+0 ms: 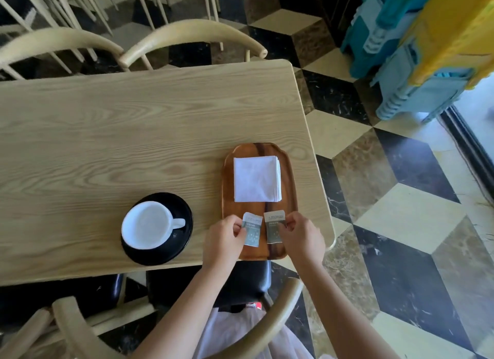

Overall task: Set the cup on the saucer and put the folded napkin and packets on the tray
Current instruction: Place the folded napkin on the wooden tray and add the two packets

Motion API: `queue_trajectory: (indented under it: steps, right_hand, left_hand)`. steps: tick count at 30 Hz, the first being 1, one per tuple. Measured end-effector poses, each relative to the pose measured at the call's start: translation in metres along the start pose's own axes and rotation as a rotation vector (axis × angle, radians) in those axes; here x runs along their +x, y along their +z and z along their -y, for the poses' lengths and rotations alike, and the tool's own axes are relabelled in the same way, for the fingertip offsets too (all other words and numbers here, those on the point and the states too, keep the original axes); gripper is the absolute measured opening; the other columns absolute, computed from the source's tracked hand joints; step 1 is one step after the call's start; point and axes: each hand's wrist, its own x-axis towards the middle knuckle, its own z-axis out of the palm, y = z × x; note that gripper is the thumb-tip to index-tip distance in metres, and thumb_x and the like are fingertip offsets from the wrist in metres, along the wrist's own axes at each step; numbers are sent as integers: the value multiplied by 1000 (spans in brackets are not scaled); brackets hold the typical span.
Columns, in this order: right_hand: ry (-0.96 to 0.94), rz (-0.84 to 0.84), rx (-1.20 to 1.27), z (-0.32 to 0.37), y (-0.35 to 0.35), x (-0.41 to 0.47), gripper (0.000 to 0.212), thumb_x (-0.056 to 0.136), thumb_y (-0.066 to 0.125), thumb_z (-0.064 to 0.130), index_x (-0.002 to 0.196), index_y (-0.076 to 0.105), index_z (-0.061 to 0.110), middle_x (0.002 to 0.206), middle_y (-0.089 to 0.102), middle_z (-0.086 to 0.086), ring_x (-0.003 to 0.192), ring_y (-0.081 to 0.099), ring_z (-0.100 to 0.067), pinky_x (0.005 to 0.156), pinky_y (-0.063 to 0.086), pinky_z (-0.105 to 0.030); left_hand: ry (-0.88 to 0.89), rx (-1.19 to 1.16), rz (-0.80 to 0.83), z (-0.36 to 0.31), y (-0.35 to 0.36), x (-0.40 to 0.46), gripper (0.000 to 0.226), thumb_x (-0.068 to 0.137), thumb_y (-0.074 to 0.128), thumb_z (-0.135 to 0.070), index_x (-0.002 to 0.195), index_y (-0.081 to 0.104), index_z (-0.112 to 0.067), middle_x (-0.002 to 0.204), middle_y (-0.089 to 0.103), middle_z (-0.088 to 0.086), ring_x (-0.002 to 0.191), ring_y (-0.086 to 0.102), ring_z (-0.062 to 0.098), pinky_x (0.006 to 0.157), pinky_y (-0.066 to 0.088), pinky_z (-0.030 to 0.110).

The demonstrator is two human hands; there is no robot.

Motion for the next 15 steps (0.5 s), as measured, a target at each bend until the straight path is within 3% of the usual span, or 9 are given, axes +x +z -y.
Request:
queue_trajectory:
  steps: [4, 6, 9, 12, 15]
  right_hand:
    - [-46, -81, -181, -4, 3, 2, 15, 80, 60, 34, 88, 60, 22, 80, 65, 5, 64, 48, -16, 73, 32, -31]
    - [-135, -168, -257, -9, 3, 0, 22, 75, 66, 35, 91, 60, 21, 91, 63, 2, 76, 55, -20, 77, 36, -35]
    - [-473, -249, -353, -18, 2, -5, 41, 69, 75, 27, 108, 63, 19, 115, 64, -4, 104, 59, -27, 83, 46, -41]
    - [-761, -174, -366, -26, 4, -6, 41, 72, 74, 17, 112, 65, 14, 128, 60, -7, 122, 52, -25, 95, 45, -44]
    - [-719, -66, -366, -26, 6, -5, 42, 70, 77, 12, 110, 66, 12, 124, 63, -7, 122, 52, -26, 98, 45, -48]
  left_hand:
    - [41, 203, -50, 0, 0, -1, 8, 83, 62, -24, 88, 61, -18, 88, 66, -4, 75, 59, 13, 57, 50, 29]
    - [177, 368, -133, 4, 0, -4, 23, 77, 68, -27, 96, 59, -16, 97, 60, 0, 84, 59, 19, 61, 51, 33]
    - [507, 403, -170, 15, 1, -8, 39, 71, 73, -19, 107, 60, -14, 116, 59, 6, 109, 57, 25, 81, 52, 40]
    - [708, 436, -63, 26, 6, -11, 42, 71, 74, -13, 111, 63, -14, 128, 59, 6, 123, 51, 22, 98, 43, 45]
    - [644, 431, -20, 28, 10, -12, 46, 69, 78, -14, 112, 65, -15, 126, 61, 5, 120, 55, 18, 97, 44, 44]
